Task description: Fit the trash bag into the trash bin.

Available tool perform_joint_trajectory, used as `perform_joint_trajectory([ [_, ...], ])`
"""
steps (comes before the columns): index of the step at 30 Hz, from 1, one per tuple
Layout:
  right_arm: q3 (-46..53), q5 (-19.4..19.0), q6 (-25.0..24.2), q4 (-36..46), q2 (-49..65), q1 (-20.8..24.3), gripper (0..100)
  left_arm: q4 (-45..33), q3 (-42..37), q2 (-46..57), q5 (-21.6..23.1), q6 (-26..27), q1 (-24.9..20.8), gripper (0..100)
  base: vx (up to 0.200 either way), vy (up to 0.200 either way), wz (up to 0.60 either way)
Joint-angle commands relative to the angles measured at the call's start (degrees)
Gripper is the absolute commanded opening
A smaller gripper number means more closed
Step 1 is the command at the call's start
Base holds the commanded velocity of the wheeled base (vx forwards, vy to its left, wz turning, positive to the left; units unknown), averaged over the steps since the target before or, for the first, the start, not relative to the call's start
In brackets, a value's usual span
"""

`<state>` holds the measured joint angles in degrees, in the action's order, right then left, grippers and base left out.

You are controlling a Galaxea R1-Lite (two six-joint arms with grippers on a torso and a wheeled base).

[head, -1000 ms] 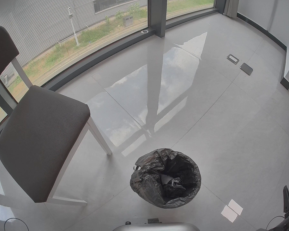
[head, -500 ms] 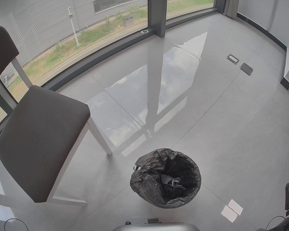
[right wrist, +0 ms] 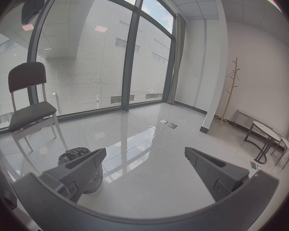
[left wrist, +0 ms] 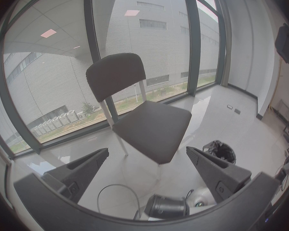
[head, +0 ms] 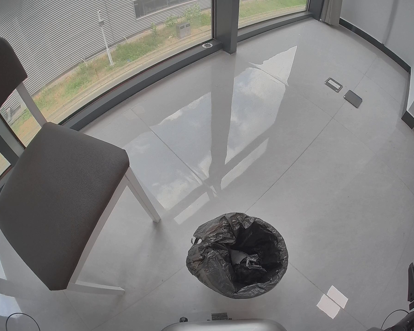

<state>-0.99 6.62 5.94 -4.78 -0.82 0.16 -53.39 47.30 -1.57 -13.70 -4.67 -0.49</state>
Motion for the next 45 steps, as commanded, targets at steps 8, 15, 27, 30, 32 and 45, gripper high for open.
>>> perform_joint_trajectory([
  [8,1.0,-0.1,-1.1,-0.1,0.1,0.0,100,52.5,-43.8,1.6,3.9,-0.4,0.3,100,0.000,0.000,0.00],
  [15,1.0,-0.3,-0.4,-0.1,0.0,0.0,100,57.0,-47.3,1.6,6.6,-0.1,0.3,100,0.000,0.000,0.00],
  [27,1.0,-4.9,0.1,0.1,0.0,0.0,100,54.6,-46.9,1.6,11.3,2.6,0.3,100,0.000,0.000,0.00],
  [30,1.0,-6.4,0.1,0.2,0.0,0.0,100,54.6,-46.9,1.6,11.3,2.6,0.3,100,0.000,0.000,0.00],
  [32,1.0,-7.8,0.1,0.2,0.0,0.0,100,54.6,-46.9,1.6,11.3,2.6,0.3,100,0.000,0.000,0.00],
  [45,0.5,-12.8,0.3,3.0,0.0,-0.2,100,54.7,-46.9,1.6,11.2,1.9,0.3,100,0.000,0.000,0.00],
])
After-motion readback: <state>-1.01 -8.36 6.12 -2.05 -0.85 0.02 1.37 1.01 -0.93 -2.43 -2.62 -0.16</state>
